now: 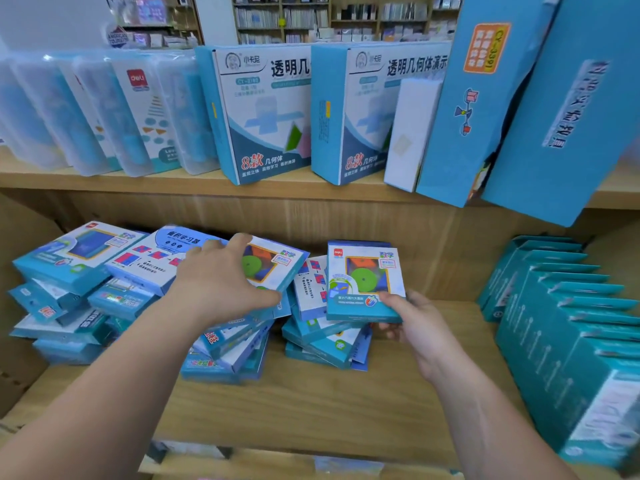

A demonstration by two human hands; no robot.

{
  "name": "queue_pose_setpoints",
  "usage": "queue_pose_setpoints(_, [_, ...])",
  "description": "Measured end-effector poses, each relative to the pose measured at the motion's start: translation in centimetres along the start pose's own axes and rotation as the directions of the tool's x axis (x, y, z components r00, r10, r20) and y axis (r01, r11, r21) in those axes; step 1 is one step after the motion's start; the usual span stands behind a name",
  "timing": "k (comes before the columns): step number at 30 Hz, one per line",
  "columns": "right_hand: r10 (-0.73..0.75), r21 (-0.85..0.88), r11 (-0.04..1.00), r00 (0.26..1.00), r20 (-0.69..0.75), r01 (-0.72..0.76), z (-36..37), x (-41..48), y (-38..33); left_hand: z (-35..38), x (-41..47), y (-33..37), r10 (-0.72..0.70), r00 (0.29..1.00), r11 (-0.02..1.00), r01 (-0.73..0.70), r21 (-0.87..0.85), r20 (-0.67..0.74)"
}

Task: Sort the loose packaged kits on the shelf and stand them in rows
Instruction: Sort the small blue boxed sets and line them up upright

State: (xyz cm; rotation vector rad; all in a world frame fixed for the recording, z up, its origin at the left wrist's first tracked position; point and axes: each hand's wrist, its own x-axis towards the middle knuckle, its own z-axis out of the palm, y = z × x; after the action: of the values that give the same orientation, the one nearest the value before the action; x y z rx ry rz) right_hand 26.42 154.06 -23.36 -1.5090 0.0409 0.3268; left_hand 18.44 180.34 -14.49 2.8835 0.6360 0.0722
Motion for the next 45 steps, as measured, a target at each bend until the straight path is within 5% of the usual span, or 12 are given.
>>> queue_pose_setpoints(5, [-0.022,0.100,0.995,0.997,0.075,0.014,-1.9,-0.9,0.0,-0.2,-1.7,1.3,0.008,0.998,0.994,-0.014,-0.105,-0.060])
queue_pose_setpoints(14, [-0.117,0.163,0.976,0.977,-0.177,0.146,-8.5,-2.5,2.2,3.2,-6.0,5.4,0.104,0.953,0.891,-0.217,-0.399,-0.285])
queue_pose_setpoints(26, [-0.046,0.083,0.995,0.981,-0.189,0.063,-10.4,2.6,7.0,5.9,-7.8,7.1,-0.005,0.939,0.968,-0.082,-0.238,-0.344])
queue_pose_setpoints(35, [-0.155,-0.457,0.889,0.956,-0.249,0.026,-9.3,8.5,8.2,5.3,-10.0,6.9,0.025,0.918,0.960,-0.132,-0.248,-0.395])
queue_pose_setpoints(41, [-0.221,-0.621,0.783,0.948,-0.229,0.033,-9.3,10.7,8.4,6.2,-11.3,7.2,0.075,0.921,0.948,-0.185,-0.260,-0.381])
queue_pose_setpoints(45, [-0.192,-0.569,0.821,0.959,-0.207,0.041,-9.4,10.3,8.3,7.2,-11.8,7.7,0.141,0.904,0.928,-0.262,-0.264,-0.404])
